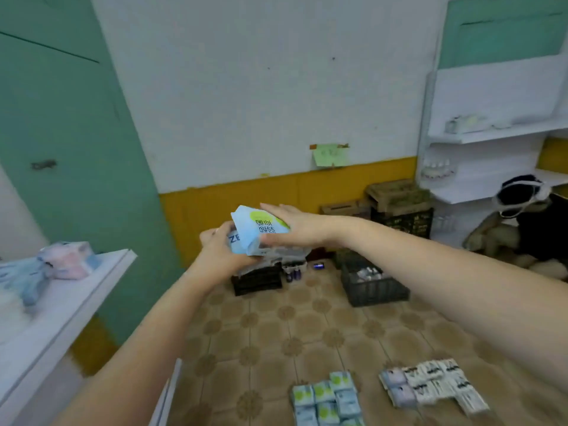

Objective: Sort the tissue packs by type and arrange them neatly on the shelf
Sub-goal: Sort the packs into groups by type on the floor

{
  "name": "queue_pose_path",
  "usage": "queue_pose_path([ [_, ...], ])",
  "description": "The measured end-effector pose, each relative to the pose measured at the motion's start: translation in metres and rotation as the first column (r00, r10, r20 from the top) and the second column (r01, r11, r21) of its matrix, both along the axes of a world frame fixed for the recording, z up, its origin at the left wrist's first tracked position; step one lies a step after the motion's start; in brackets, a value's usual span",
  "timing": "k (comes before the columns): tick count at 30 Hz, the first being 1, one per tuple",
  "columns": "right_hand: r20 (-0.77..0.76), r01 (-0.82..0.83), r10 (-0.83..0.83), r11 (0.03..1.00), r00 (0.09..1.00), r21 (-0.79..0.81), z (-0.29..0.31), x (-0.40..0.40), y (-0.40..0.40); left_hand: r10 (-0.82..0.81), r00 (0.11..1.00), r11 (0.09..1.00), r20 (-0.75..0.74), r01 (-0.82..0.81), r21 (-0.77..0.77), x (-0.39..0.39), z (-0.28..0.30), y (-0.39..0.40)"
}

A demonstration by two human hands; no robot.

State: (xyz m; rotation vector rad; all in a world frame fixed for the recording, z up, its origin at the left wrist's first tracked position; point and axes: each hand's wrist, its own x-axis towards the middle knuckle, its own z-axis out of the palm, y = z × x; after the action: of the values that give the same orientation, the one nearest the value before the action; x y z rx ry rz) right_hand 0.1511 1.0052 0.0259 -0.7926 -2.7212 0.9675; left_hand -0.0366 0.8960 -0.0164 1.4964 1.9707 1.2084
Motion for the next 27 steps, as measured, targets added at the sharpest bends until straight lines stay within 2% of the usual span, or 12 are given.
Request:
queue_pose_path([
  [2,-0.059,0.058,-0.071,0.981,0.996,-0.186,-0.006,0.049,0.024,-0.112,0.992,0.993,0.05,0.114,-0.038,0.042,-0.006,0.037],
  [4,-0.058,0.159,-0.172,0.972,0.983,-0.176,-0.019,0.098,0.054,-0.232,0.962,0.968,0.143,0.242,-0.059,0.093,-0.014,0.069],
  [5,-0.05,0.204,-0.214,0.966,0.976,-0.16,-0.028,0.124,0.072,-0.295,0.923,0.947,0.248,0.317,-0.056,0.118,-0.02,0.086],
  [6,-0.048,0.249,-0.26,0.953,0.964,-0.17,-0.039,0.151,0.087,-0.356,0.852,0.915,0.384,0.401,-0.042,0.14,-0.029,0.104],
  [8,-0.07,0.367,-0.393,0.899,0.917,-0.238,-0.062,0.205,0.114,-0.412,0.633,0.847,0.656,0.531,0.019,0.185,-0.045,0.136],
  [10,-0.086,0.52,-0.586,0.77,0.806,-0.369,-0.084,0.252,0.134,-0.358,0.517,0.843,0.778,0.537,0.032,0.23,-0.062,0.17],
  [12,-0.072,0.595,-0.721,0.62,0.69,-0.511,-0.109,0.288,0.151,-0.269,0.539,0.873,0.798,0.486,-0.034,0.277,-0.08,0.201],
  [13,-0.076,0.585,-0.743,0.582,0.665,-0.564,-0.123,0.304,0.16,-0.227,0.586,0.888,0.778,0.452,-0.082,0.3,-0.089,0.215],
  [15,-0.093,0.546,-0.772,0.523,0.629,-0.654,-0.142,0.331,0.176,-0.166,0.61,0.895,0.774,0.424,-0.142,0.34,-0.106,0.238],
  [19,-0.067,0.448,-0.814,0.384,0.577,-0.808,-0.174,0.381,0.205,0.033,0.487,0.913,0.873,0.34,-0.224,0.385,-0.143,0.28],
  [22,-0.052,0.385,-0.858,0.282,0.511,-0.879,-0.211,0.405,0.232,0.016,0.538,0.92,0.843,0.322,-0.223,0.401,-0.182,0.32],
  [27,0.007,0.405,-0.9,0.189,0.435,-0.894,-0.261,0.417,0.284,-0.009,0.539,0.879,0.842,0.406,-0.25,0.402,-0.232,0.394],
])
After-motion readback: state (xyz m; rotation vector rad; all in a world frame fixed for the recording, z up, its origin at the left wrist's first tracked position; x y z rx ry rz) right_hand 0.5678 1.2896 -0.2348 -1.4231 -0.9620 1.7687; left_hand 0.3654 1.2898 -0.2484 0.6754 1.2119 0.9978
